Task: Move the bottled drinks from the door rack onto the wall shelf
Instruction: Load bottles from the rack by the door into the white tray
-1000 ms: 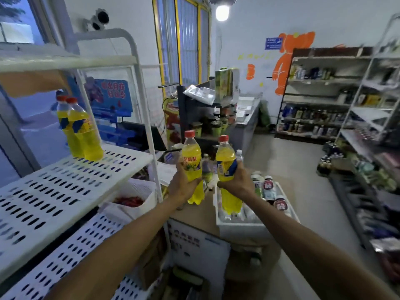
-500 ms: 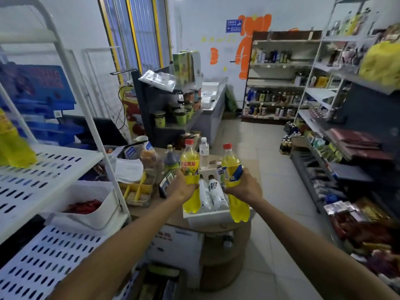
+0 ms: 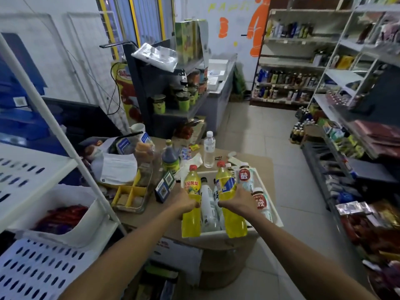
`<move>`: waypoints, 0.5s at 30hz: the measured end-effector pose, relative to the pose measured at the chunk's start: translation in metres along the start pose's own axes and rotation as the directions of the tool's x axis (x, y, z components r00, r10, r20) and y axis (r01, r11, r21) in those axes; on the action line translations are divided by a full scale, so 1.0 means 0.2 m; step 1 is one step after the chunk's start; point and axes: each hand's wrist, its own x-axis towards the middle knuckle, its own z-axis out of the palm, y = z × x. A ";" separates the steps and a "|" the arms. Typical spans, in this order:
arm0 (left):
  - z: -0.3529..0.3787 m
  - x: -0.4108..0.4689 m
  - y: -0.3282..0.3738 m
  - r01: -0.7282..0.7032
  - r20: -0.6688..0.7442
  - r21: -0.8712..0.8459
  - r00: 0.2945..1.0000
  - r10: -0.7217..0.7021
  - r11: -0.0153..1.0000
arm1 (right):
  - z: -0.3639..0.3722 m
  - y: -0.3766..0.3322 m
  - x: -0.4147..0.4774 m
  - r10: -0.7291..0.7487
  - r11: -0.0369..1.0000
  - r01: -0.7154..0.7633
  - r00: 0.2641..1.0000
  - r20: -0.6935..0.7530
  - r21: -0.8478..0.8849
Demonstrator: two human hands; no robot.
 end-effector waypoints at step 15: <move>0.18 0.13 0.15 0.146 0.119 -0.055 0.983 -0.139 0.988 | 0.22 -0.04 0.33 0.045 0.995 -0.061 0.979 0.197 0.075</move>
